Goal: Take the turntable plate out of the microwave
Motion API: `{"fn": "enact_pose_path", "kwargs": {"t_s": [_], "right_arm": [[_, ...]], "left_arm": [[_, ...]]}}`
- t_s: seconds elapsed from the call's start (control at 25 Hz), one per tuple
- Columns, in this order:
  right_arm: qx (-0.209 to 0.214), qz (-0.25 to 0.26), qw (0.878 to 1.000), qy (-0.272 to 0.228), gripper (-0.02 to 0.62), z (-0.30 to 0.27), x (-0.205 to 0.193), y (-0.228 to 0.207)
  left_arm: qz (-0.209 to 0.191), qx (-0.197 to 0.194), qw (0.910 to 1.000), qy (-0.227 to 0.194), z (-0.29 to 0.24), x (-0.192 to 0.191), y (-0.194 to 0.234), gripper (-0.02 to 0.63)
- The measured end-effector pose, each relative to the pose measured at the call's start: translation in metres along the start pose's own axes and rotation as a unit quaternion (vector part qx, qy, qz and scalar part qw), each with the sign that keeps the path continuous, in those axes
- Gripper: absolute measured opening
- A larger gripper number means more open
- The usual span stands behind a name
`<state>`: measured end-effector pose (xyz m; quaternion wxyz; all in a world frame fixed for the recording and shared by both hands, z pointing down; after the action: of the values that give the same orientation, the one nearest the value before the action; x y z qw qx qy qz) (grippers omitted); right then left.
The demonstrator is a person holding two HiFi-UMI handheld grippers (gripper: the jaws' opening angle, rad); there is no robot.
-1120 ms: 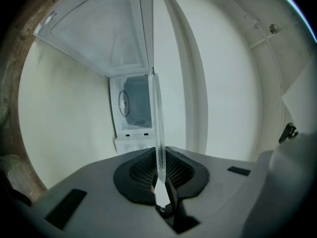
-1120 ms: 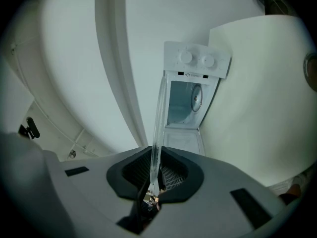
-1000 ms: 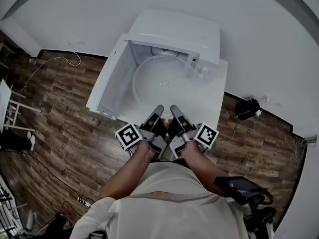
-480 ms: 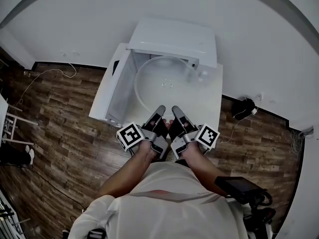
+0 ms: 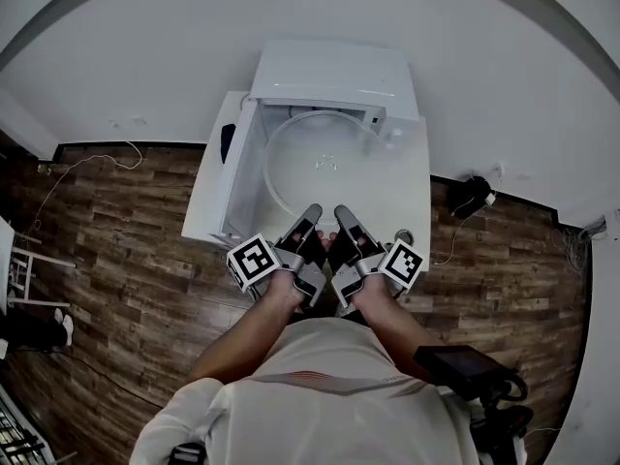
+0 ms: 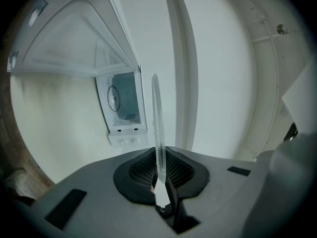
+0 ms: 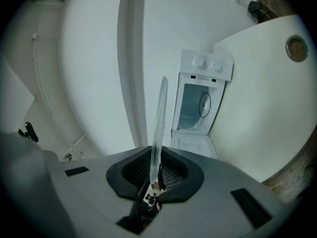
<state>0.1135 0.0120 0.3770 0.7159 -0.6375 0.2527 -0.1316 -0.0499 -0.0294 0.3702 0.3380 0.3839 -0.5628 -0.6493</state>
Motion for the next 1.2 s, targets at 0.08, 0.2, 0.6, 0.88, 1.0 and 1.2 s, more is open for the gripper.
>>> {"fn": "enact_pose_path", "kwargs": {"t_s": [0.08, 0.2, 0.6, 0.88, 1.0, 1.2], "right_arm": [[0.000, -0.004, 1.000, 0.000, 0.041, 0.000, 0.000, -0.001], [0.000, -0.001, 1.000, 0.003, 0.041, 0.004, 0.001, -0.002], [0.007, 0.006, 1.000, 0.015, 0.043, 0.025, 0.016, 0.005], [0.007, 0.002, 1.000, 0.020, 0.043, 0.031, 0.020, 0.001], [0.008, -0.001, 1.000, 0.020, 0.043, 0.030, 0.018, 0.001], [0.008, 0.000, 1.000, 0.019, 0.043, 0.031, 0.022, -0.001]], "left_arm": [[0.000, -0.003, 1.0000, 0.000, -0.001, -0.001, 0.000, 0.046], [0.001, 0.002, 1.0000, -0.003, -0.001, -0.005, 0.000, 0.046], [-0.002, -0.004, 0.9999, -0.015, -0.013, -0.028, -0.008, 0.046], [-0.002, -0.003, 0.9999, -0.017, -0.017, -0.034, -0.006, 0.046], [-0.002, -0.002, 0.9999, -0.016, -0.016, -0.033, -0.006, 0.046], [0.000, 0.001, 0.9999, -0.016, -0.019, -0.034, -0.004, 0.046]]}}
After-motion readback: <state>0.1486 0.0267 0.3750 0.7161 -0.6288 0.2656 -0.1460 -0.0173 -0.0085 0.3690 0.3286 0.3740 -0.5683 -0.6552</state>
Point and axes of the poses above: the fingertips, and each gripper's own axes: z backward along the fingers, y to its left, x out of its top, the point moved 9 cm from there along z, backward along the fingers, and after that the axes turned 10 degrees about y, right-handed, at the moved point
